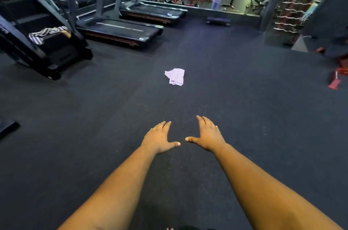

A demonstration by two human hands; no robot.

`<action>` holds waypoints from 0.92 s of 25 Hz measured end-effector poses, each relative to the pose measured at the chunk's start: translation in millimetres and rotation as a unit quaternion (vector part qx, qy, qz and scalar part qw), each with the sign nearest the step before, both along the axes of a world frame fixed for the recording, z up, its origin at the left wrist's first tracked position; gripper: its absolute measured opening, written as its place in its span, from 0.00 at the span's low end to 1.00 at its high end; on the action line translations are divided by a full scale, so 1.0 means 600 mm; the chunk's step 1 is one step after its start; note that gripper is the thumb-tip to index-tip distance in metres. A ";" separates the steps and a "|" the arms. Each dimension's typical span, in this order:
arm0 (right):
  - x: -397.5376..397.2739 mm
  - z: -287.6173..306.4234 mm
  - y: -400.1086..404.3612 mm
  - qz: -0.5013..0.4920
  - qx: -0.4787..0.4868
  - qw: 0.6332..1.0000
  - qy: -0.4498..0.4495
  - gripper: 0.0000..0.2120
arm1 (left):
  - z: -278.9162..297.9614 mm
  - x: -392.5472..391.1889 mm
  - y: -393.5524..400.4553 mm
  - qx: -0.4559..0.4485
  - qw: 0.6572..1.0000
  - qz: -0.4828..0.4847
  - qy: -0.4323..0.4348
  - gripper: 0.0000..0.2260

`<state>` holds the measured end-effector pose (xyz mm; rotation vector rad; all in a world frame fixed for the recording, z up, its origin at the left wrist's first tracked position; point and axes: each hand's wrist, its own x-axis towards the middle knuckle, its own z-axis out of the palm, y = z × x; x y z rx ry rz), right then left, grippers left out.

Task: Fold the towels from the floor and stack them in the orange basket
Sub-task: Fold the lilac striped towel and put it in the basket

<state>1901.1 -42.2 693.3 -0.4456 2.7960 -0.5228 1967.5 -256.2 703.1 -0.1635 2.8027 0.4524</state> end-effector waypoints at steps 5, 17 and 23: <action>-0.201 -0.025 -0.014 -0.013 -0.008 1.000 -0.011 0.55 | -0.015 -0.209 -0.021 0.000 1.000 -0.011 -0.011 0.48; -0.737 -0.047 -0.054 0.043 0.012 0.998 -0.051 0.55 | -0.040 -0.707 -0.049 0.011 0.999 0.026 -0.023 0.48; -0.998 -0.085 -0.157 0.047 0.040 0.996 -0.059 0.55 | -0.095 -0.959 -0.157 0.027 0.998 0.041 -0.032 0.48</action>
